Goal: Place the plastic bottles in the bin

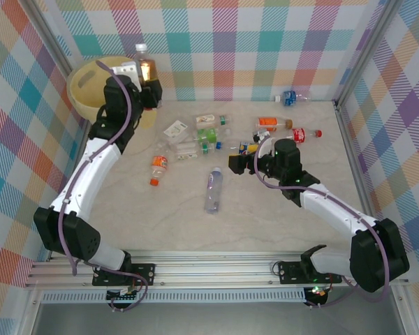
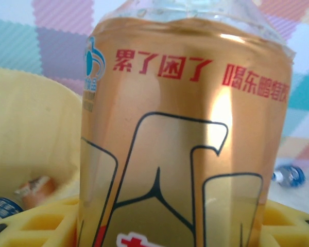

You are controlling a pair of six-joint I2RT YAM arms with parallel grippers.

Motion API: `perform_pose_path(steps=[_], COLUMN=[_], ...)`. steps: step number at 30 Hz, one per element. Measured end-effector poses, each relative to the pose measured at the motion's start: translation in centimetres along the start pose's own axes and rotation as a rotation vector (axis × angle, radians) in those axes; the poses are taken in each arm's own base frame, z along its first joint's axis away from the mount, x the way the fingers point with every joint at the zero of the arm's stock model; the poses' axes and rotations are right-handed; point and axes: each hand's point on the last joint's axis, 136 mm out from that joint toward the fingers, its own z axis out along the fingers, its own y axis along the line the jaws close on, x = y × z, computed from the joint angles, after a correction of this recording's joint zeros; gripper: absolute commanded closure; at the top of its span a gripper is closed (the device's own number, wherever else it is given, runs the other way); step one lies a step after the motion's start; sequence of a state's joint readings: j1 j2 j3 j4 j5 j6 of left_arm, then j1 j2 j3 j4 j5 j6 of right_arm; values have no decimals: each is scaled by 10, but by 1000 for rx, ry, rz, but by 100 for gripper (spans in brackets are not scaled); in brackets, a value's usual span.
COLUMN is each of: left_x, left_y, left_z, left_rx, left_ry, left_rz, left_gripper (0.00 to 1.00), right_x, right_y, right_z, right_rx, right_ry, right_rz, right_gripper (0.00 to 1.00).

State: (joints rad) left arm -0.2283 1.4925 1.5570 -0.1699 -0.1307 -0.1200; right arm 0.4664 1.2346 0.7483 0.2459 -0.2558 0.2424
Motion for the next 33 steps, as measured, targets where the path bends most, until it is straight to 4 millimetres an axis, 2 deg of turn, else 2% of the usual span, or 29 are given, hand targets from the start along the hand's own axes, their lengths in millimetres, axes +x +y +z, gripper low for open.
perform_pose_path(steps=[5, 9, 14, 18, 22, 29, 33], left_x=[-24, -27, -25, -16, -6, 14, 25], left_y=[33, 57, 92, 116, 137, 173, 187], left_z=[7, 18, 43, 60, 67, 61, 55], left_rx=[-99, -180, -298, -383, -468, -621, -683], left_ry=[-64, -87, -84, -62, -24, 54, 94], left_rz=[-26, -39, -46, -48, -66, -97, -110], left_gripper=[57, 56, 56, 57, 57, 58, 54], right_x=[-3, -3, -2, 2, 4, 7, 8], right_y=[1, 1, 0, -2, -3, -4, -6], right_z=[0, 0, 0, 0, 0, -1, -1], right_rx=[-1, 0, 4, 14, 19, 26, 32], right_ry=[-5, -4, -1, 14, 25, 37, 41], right_rz=[-2, -2, 0, 7, 11, 16, 18], right_gripper=[0, 0, 0, 0, 0, 0, 0])
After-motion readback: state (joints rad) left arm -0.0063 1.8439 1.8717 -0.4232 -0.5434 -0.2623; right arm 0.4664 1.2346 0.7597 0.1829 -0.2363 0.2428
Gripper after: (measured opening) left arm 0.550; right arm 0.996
